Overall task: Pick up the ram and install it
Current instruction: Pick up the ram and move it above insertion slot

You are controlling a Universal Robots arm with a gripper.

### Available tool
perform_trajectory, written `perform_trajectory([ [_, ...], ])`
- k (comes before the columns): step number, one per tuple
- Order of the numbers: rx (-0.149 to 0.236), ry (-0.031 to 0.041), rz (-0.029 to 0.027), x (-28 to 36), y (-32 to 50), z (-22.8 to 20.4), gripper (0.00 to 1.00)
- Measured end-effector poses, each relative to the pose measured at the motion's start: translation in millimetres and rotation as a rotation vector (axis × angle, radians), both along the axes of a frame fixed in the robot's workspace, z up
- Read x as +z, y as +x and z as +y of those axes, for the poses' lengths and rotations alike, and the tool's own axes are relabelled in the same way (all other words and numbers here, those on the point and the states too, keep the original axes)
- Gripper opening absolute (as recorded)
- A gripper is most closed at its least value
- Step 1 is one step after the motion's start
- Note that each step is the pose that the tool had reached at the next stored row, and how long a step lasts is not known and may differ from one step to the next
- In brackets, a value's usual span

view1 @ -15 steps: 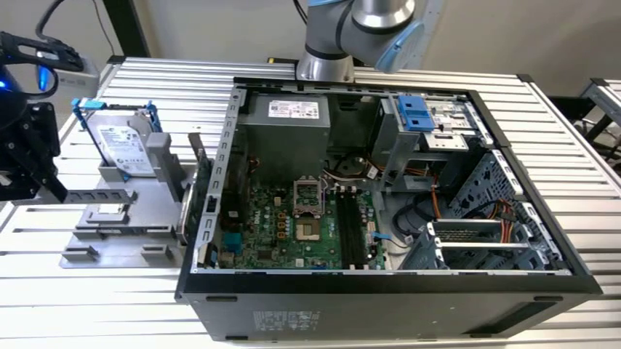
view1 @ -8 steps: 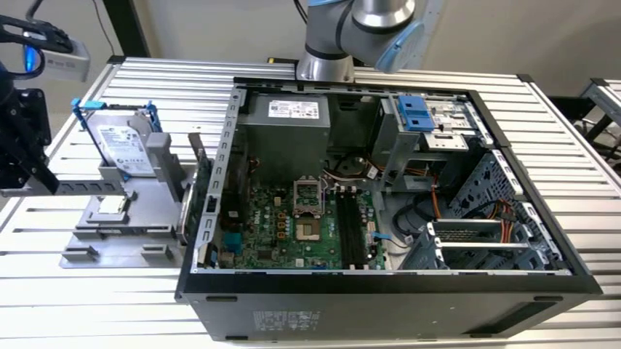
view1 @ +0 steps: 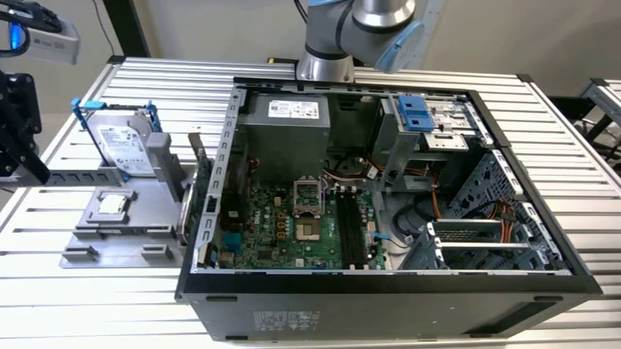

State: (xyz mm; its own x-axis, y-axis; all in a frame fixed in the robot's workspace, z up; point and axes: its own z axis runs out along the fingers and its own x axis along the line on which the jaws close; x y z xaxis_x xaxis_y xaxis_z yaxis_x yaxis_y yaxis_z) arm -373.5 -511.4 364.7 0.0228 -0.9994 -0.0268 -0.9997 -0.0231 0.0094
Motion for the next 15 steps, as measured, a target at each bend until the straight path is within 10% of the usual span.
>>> perform_trajectory([
  [15,0.0,0.0001,-0.0001,24.1,-0.7,0.2,0.0],
])
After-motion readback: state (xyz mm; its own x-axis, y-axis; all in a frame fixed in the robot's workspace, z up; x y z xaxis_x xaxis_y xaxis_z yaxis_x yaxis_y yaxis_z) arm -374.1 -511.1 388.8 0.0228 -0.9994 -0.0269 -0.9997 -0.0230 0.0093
